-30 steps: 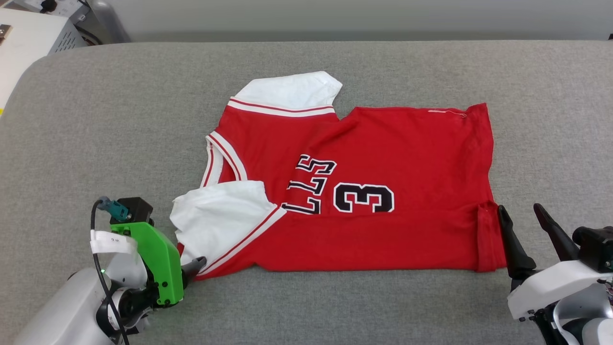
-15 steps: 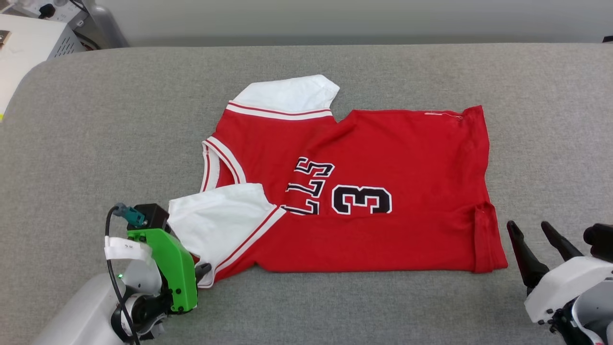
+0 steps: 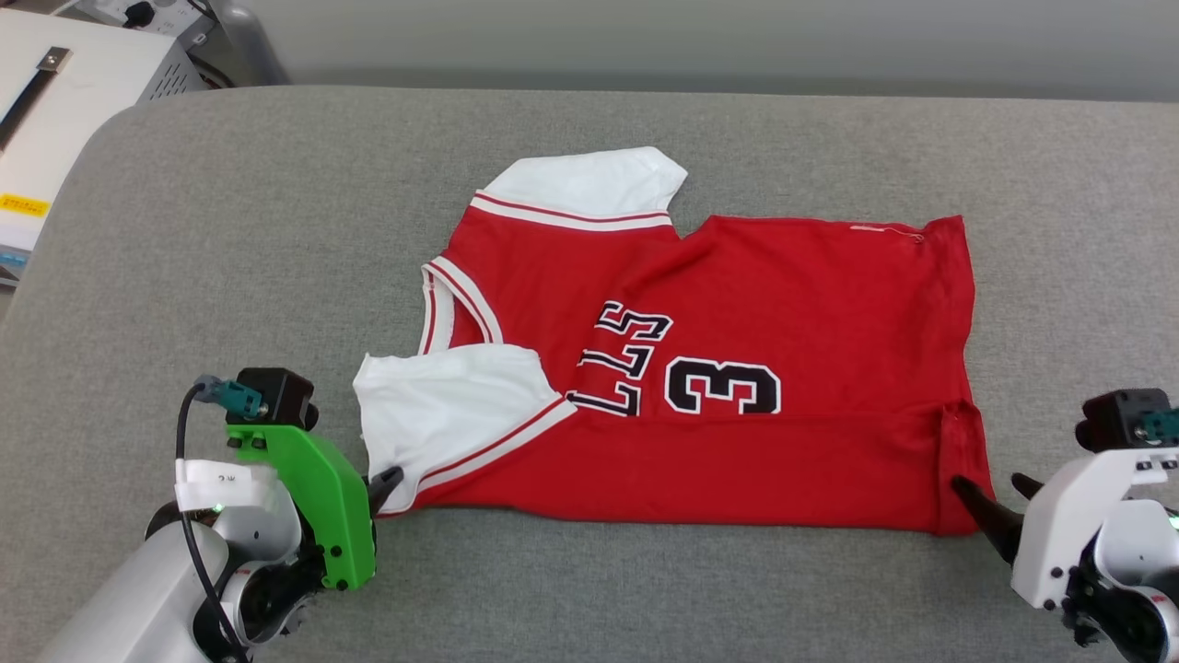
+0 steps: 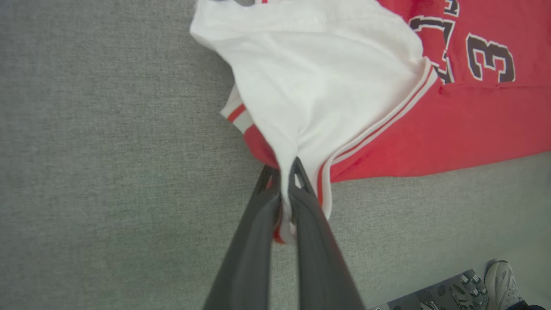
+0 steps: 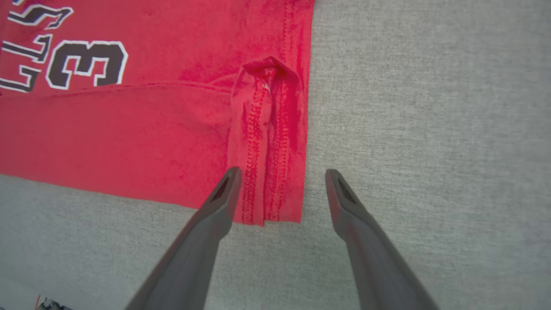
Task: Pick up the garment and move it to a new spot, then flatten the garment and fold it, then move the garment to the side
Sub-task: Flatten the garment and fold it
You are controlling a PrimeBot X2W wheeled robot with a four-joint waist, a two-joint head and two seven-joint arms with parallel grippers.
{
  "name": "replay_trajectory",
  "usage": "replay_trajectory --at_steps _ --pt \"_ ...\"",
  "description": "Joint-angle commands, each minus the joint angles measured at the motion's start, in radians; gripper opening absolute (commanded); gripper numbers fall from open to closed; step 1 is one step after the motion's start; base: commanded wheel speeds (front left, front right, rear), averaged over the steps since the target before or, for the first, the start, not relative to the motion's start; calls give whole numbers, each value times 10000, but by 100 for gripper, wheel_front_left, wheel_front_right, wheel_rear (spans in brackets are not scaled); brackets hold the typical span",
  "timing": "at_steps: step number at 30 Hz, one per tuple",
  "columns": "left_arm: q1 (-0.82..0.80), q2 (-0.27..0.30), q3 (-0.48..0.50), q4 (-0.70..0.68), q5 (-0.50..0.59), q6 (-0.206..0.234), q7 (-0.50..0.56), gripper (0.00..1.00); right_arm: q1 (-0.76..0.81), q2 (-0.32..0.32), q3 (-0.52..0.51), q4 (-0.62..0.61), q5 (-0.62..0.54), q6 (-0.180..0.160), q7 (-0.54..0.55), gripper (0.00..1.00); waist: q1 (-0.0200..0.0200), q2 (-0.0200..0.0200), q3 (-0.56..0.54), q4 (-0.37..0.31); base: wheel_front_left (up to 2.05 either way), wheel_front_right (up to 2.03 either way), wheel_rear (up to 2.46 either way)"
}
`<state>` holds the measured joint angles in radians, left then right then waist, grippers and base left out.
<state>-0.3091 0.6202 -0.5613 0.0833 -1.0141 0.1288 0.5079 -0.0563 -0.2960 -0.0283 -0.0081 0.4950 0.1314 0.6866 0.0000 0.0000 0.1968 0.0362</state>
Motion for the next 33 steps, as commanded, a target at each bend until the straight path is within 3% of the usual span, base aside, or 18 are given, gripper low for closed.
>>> replay_trajectory --at_steps 1,12,13,14,15,24,33 --pt "-66 94 60 -114 174 80 -13 0 -404 -59 244 208 150 -7 49 100 0 0 206 58 0 0 0" --pt "-257 44 -14 -367 281 170 25 0 -1140 21 1309 2388 377 -7 638 100 0 0 630 93 0 0 0" --pt "-260 43 -13 -360 282 169 14 0 -1107 66 1417 2475 445 -7 758 80 0 0 643 91 0 0 0" --pt "-261 43 -9 -354 285 171 1 0 -1095 96 1505 2510 496 -7 811 31 0 0 648 86 0 0 0" --pt "-258 44 -5 -348 289 174 -19 0 -1078 137 1593 2550 579 -7 884 0 0 0 644 78 0 0 0" --pt "91 237 217 -537 333 283 -474 0 -1463 -164 1673 1908 676 -7 275 0 0 0 43 -37 0 0 0" --pt "1172 719 312 -1407 351 764 -652 0 -975 -532 1792 1207 785 -7 293 0 0 0 -1152 -22 0 0 0"
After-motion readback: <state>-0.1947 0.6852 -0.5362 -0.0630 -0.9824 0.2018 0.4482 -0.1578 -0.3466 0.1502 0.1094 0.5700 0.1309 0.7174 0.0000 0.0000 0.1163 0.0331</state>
